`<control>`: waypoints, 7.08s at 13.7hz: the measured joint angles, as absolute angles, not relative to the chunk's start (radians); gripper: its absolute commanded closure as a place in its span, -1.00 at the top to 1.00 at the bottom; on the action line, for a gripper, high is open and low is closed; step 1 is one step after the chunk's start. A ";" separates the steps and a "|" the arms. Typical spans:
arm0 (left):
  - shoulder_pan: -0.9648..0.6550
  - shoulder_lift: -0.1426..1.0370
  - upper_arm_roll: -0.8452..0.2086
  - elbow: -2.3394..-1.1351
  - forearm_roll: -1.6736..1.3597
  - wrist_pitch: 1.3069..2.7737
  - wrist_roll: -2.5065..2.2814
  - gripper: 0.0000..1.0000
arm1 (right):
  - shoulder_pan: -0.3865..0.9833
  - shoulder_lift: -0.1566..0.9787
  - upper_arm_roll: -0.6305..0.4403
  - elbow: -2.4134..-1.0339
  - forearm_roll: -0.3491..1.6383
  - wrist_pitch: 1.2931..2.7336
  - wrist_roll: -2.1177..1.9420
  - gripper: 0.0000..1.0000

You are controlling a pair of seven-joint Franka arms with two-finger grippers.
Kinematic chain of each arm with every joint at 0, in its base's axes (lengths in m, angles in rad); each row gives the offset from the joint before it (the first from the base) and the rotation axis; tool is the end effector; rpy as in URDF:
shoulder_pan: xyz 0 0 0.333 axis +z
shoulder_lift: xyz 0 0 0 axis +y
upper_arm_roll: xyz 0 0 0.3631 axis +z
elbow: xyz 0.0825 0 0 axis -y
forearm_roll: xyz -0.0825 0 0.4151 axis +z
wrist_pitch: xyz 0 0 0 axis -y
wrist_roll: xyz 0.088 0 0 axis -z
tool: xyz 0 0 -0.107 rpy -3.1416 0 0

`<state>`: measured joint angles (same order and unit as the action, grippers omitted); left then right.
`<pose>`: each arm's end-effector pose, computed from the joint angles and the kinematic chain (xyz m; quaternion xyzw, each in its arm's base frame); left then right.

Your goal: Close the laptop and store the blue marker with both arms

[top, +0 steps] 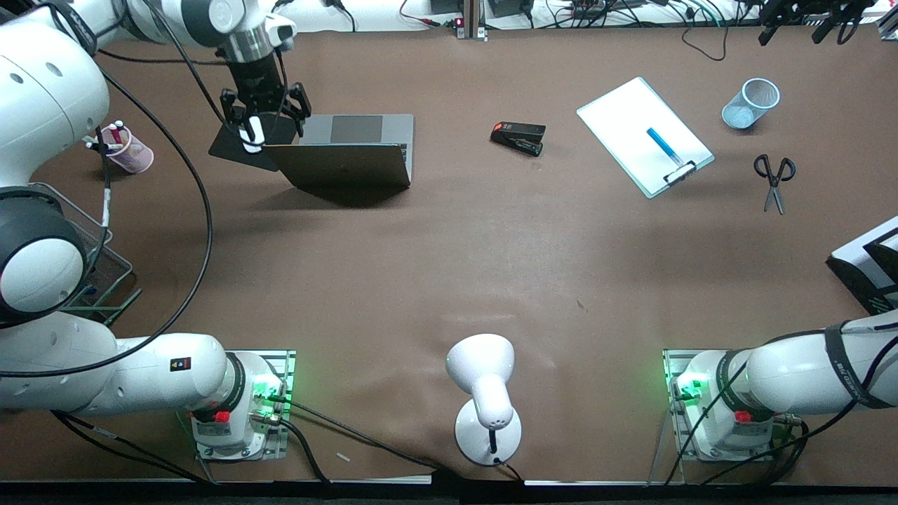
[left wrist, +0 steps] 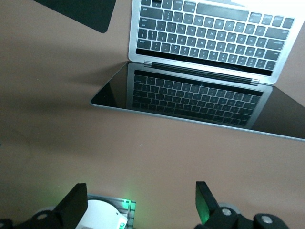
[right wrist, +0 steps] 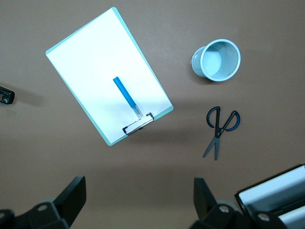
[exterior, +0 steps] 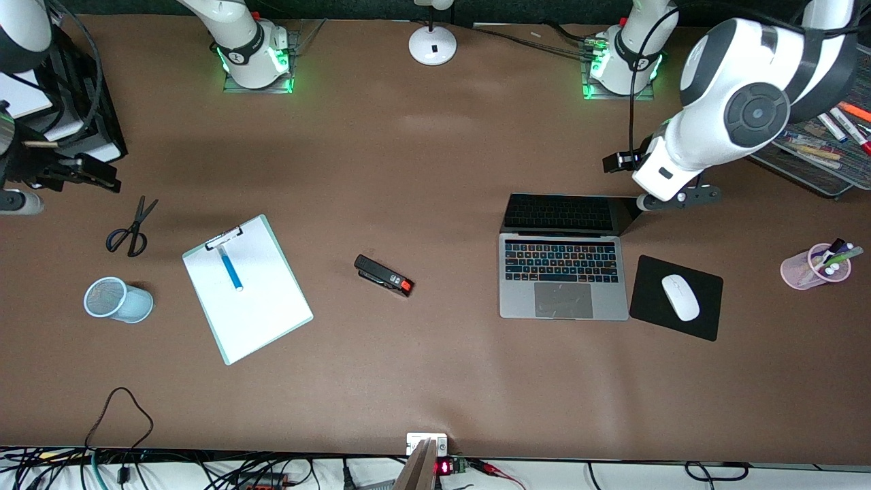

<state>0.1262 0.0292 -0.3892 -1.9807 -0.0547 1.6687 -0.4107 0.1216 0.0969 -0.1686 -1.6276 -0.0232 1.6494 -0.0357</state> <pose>0.5308 -0.1469 0.4628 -0.9820 -0.0790 0.1697 0.0257 0.6189 -0.0267 0.5920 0.9991 -0.0042 -0.0376 0.0181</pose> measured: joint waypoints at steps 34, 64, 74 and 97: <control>0.128 0.077 -0.453 -2.153 -0.101 2.120 -0.413 1.00 | 0.168 0.544 -0.155 -1.622 0.077 2.016 -0.334 1.00; 0.105 0.552 -0.452 -1.788 0.135 2.302 -0.414 1.00 | 0.208 0.696 -0.154 -1.675 0.079 2.243 -0.437 0.05; 0.104 0.660 -0.449 -1.779 0.174 2.409 -0.414 1.00 | 0.208 0.705 -0.154 -1.675 0.121 2.250 -0.438 -0.44; 0.133 0.415 -0.439 -1.729 0.192 2.080 -0.414 1.00 | 0.186 0.627 -0.175 -1.444 0.133 2.013 -0.439 -0.95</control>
